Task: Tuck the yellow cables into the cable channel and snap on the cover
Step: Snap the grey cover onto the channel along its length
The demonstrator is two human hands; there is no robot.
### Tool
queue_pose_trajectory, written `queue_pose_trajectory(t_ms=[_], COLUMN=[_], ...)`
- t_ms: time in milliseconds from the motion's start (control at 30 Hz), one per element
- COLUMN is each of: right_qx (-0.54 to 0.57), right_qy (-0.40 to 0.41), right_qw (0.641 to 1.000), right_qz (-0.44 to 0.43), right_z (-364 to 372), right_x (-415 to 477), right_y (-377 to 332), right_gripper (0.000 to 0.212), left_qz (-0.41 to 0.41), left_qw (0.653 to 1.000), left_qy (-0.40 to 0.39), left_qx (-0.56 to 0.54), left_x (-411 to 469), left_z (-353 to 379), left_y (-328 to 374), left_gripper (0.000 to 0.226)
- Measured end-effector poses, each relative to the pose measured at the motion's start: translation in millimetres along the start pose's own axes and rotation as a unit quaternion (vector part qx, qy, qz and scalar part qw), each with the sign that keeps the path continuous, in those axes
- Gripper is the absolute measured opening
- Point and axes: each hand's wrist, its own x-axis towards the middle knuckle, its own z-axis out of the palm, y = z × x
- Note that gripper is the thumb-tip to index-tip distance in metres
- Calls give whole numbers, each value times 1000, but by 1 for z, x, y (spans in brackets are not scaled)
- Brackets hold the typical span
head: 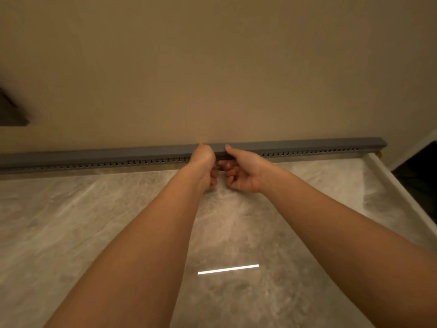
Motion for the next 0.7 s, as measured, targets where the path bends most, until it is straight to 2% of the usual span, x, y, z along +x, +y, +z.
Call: queue_pose_trajectory(t_ms=[133, 300, 467, 700], right_qx=[22, 24, 90, 114], right_qy=[36, 59, 34, -1], right_qw=[999, 998, 995, 992], right_qz=[-3, -3, 28, 51], right_z=[-21, -56, -65, -66], right_x=[-5, -11, -13, -9], right_y=[-5, -18, -33, -42], right_gripper=[43, 40, 28, 29], left_qz=[10, -6, -9, 2], left_qw=[999, 1000, 1000, 998], left_qy=[28, 24, 27, 44], left_qx=[12, 12, -11, -34], left_x=[0, 3, 3, 6], left_z=[0, -1, 0, 0], left_y=[-1, -1, -3, -7], left_gripper=[50, 49, 50, 49])
